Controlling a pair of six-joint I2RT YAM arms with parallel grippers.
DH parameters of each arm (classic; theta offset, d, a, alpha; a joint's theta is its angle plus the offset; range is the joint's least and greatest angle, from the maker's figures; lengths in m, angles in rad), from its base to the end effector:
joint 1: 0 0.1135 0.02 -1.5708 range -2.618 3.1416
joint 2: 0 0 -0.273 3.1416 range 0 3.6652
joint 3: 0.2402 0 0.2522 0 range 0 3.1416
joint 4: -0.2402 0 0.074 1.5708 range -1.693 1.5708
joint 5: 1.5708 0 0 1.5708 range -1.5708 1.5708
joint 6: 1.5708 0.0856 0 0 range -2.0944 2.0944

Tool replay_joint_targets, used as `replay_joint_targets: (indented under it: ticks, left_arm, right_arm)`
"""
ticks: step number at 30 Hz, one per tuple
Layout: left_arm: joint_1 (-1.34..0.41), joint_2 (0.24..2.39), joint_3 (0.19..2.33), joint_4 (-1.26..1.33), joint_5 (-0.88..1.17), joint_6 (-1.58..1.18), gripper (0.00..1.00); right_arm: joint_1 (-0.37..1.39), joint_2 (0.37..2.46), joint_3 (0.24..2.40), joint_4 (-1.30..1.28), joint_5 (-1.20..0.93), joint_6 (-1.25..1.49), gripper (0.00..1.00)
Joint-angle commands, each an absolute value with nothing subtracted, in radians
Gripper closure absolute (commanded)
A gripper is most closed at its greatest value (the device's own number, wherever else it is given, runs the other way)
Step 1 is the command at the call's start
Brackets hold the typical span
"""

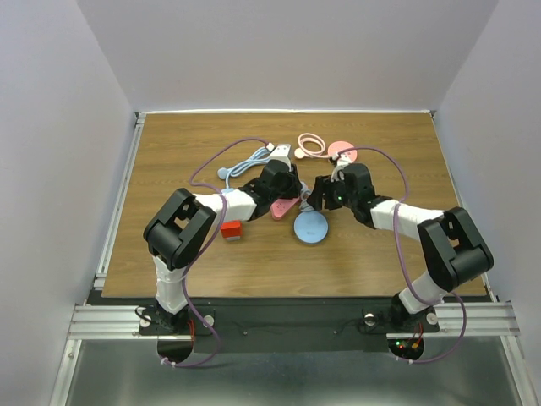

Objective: Insert the plug

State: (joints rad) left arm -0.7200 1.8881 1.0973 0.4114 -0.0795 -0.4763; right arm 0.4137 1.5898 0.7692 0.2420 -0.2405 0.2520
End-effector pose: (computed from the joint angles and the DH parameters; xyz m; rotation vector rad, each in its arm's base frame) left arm 0.3564 -0.3036 0.1819 0.1911 2.0079 -0.7034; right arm 0.3284 0.1665 0.1622 -0.3205 2.1775 0.6392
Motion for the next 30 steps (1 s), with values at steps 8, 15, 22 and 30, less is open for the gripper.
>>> replay_joint_targets:
  ticks: [8,15,22,30]
  left_arm:
    - [-0.718,1.941,1.009,0.25,-0.1,-0.449,0.63]
    - [-0.718,1.937,0.996,0.252,-0.092,-0.451,0.66]
    - [-0.718,1.939,0.997,0.252,-0.086,-0.451,0.66]
    - [-0.718,1.942,0.997,0.25,-0.081,-0.451,0.67]
  right_arm:
    - [0.422,1.557,0.746,0.373,-0.227,0.376,0.42]
    - [0.422,1.586,0.787,0.417,-0.21,0.407,0.52]
    - [0.422,1.661,0.816,0.434,-0.232,0.4,0.57]
    - [0.422,1.693,0.825,0.451,-0.236,0.393,0.67]
